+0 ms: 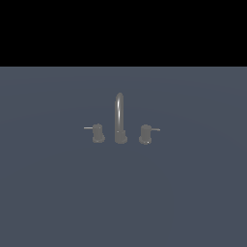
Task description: Turn on the faucet by rotating a designated handle.
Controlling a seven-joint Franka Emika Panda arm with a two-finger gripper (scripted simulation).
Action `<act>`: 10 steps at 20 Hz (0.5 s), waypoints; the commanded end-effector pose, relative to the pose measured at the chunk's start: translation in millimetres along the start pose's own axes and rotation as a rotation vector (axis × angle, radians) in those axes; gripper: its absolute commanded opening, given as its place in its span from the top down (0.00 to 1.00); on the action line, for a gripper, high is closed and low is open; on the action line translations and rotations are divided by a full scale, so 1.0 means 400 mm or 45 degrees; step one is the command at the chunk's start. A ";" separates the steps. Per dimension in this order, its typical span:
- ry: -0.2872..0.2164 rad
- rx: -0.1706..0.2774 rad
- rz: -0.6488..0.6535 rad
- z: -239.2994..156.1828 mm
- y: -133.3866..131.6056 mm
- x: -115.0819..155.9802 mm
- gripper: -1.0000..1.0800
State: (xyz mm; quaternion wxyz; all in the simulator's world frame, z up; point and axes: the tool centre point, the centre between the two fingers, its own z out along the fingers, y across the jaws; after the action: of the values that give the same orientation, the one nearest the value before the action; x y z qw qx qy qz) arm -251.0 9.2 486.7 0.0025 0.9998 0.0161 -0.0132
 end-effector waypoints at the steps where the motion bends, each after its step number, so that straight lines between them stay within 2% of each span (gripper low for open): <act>1: 0.000 0.000 0.000 0.000 0.000 0.000 1.00; 10: 0.000 0.005 0.028 0.015 -0.007 0.015 1.00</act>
State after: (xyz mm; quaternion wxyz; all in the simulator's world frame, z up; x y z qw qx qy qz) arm -245.7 11.6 481.1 0.0010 0.9999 0.0061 -0.0134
